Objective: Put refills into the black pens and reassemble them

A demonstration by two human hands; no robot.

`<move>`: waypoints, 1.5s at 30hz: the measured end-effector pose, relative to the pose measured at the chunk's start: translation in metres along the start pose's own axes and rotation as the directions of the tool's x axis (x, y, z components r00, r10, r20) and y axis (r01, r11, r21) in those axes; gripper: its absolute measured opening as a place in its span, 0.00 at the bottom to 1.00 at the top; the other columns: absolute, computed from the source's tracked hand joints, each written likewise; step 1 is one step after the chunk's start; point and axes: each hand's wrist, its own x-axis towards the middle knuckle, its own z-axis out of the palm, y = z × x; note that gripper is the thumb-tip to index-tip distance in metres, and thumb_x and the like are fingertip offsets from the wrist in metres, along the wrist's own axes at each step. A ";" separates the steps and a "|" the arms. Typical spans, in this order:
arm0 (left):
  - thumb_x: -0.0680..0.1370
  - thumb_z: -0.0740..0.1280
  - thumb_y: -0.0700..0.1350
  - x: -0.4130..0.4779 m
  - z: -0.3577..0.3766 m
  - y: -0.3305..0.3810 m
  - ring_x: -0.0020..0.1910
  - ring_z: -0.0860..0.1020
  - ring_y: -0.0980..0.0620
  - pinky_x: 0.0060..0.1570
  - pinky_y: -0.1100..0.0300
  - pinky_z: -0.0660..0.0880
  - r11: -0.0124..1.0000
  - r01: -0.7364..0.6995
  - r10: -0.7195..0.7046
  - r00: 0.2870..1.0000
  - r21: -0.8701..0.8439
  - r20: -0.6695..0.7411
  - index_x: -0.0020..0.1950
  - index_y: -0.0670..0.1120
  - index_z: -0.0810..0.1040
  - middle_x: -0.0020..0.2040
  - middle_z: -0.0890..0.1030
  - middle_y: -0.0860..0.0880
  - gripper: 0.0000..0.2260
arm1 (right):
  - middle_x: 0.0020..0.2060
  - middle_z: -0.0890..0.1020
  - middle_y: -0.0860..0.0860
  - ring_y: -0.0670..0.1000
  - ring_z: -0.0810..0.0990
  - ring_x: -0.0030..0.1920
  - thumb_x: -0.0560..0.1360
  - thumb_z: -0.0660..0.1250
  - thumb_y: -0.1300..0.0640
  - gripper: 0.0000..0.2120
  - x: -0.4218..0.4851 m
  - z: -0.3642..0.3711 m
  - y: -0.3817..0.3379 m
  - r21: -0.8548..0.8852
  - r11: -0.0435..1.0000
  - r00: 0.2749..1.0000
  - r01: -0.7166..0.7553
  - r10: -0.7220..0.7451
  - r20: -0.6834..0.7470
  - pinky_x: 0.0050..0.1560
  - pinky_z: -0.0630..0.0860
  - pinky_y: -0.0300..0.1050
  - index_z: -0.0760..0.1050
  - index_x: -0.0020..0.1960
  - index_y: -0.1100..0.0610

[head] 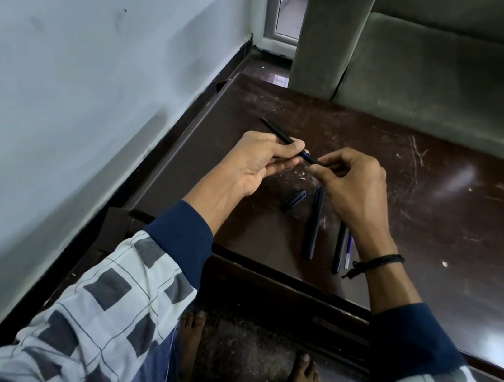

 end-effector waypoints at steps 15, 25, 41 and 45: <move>0.75 0.73 0.32 0.000 0.001 0.001 0.39 0.86 0.51 0.41 0.64 0.82 1.000 -0.008 0.009 1.000 0.020 -0.012 0.47 0.36 0.85 0.40 0.87 0.43 0.02 | 0.36 0.84 0.44 0.44 0.83 0.40 0.77 0.75 0.49 0.05 -0.001 0.003 0.000 -0.010 1.000 1.000 0.002 -0.002 0.010 0.42 0.79 0.44 0.83 0.47 0.50; 0.76 0.73 0.32 0.000 0.000 0.001 0.39 0.86 0.52 0.41 0.64 0.82 1.000 -0.005 0.005 1.000 0.017 -0.006 0.45 0.37 0.84 0.39 0.87 0.44 0.02 | 0.37 0.82 0.42 0.40 0.81 0.40 0.76 0.76 0.52 0.04 -0.002 0.004 0.001 0.000 1.000 1.000 0.019 -0.019 -0.006 0.39 0.76 0.38 0.81 0.45 0.47; 0.75 0.73 0.32 0.000 0.000 0.001 0.39 0.86 0.51 0.40 0.64 0.81 1.000 0.005 -0.005 1.000 0.008 0.009 0.47 0.36 0.85 0.39 0.87 0.43 0.02 | 0.35 0.84 0.46 0.46 0.83 0.39 0.79 0.72 0.48 0.07 -0.002 0.006 -0.002 -0.048 0.999 1.000 -0.014 0.015 0.017 0.44 0.81 0.49 0.83 0.46 0.51; 0.75 0.73 0.31 0.000 0.000 0.001 0.39 0.86 0.51 0.40 0.64 0.81 1.000 0.003 -0.003 1.000 0.009 0.001 0.46 0.36 0.85 0.40 0.87 0.43 0.02 | 0.36 0.84 0.45 0.46 0.83 0.40 0.78 0.74 0.48 0.06 -0.002 0.005 -0.002 -0.019 1.000 1.000 -0.009 0.009 0.026 0.44 0.80 0.47 0.83 0.49 0.50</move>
